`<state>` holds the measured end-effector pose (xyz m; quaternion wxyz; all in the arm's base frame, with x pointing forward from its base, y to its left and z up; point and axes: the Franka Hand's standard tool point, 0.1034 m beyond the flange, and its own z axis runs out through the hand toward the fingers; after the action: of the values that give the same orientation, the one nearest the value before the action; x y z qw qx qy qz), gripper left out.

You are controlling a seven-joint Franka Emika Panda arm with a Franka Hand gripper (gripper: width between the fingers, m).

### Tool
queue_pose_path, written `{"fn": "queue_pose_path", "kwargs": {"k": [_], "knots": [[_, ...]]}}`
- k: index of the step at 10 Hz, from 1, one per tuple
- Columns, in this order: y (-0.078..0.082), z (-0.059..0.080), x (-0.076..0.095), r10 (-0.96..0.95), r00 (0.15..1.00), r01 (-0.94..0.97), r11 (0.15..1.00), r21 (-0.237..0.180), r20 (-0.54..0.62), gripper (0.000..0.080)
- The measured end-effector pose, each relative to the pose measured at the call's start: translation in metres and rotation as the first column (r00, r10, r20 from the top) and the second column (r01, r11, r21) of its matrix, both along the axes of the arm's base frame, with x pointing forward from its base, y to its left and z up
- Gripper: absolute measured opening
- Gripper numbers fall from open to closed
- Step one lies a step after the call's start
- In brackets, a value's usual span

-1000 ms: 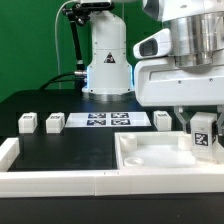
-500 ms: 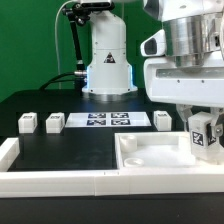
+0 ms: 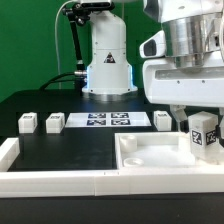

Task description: Assemble square table

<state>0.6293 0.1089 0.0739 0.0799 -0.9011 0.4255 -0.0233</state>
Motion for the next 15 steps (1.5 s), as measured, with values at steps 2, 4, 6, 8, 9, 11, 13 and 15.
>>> {"fn": "queue_pose_path", "kwargs": {"k": [2, 4, 6, 8, 9, 11, 13, 15], "knots": [[0.0013, 0.0000, 0.0002, 0.202, 0.979, -0.201, 0.979, -0.027, 0.029, 0.0642], [0.0057, 0.0004, -0.0003, 0.384, 0.922, -0.382, 0.923, -0.052, 0.046, 0.0647], [0.0004, 0.0006, 0.0010, 0.530, 0.846, -0.525, 0.847, -0.080, 0.057, 0.0648], [0.0013, 0.0008, 0.0010, 0.623, 0.780, -0.616, 0.781, -0.100, 0.061, 0.0648], [0.0012, 0.0009, 0.0011, 0.679, 0.732, -0.670, 0.733, -0.112, 0.062, 0.0648], [0.0009, 0.0009, 0.0012, 0.771, 0.634, -0.760, 0.636, -0.136, 0.063, 0.0648], [0.0015, 0.0009, 0.0011, 0.835, 0.547, -0.821, 0.549, -0.155, 0.059, 0.0648], [0.0014, 0.0008, 0.0011, 0.883, 0.467, -0.867, 0.468, -0.173, 0.050, 0.0648]]}}
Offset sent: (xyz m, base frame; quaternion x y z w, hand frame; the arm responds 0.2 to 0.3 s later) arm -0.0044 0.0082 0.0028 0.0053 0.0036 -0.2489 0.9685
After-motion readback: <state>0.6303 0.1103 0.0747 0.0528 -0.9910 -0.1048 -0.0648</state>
